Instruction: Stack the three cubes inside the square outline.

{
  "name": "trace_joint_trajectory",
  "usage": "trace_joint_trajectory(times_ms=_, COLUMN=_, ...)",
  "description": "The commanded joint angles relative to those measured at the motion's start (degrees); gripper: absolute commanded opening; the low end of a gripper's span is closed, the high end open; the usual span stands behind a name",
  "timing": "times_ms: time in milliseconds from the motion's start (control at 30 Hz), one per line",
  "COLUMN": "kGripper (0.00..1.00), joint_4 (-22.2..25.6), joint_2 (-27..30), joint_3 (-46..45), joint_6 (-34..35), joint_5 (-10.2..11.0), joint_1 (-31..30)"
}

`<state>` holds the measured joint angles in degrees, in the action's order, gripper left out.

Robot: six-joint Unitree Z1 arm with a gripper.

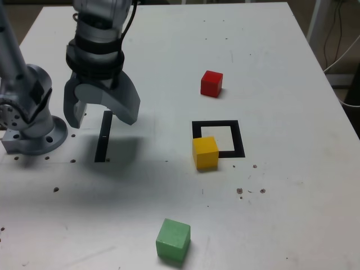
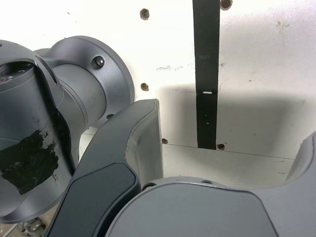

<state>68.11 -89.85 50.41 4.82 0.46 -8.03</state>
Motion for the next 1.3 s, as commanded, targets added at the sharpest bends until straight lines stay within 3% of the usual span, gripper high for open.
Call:
trace_joint_trajectory(times_ms=0, kGripper=0.99, joint_4=0.12, joint_2=0.37, joint_3=-0.05, joint_6=0.1, joint_5=-0.01, joint_1=0.12)
trace_joint_trajectory(times_ms=667, kGripper=0.99, joint_4=1.19, joint_2=0.28, joint_3=1.62, joint_6=-0.35, joint_5=0.4, joint_1=0.17)
trace_joint_trajectory(times_ms=1267, kGripper=0.99, joint_4=7.61, joint_2=-7.52, joint_3=17.25, joint_6=-9.76, joint_5=3.15, joint_1=6.74)
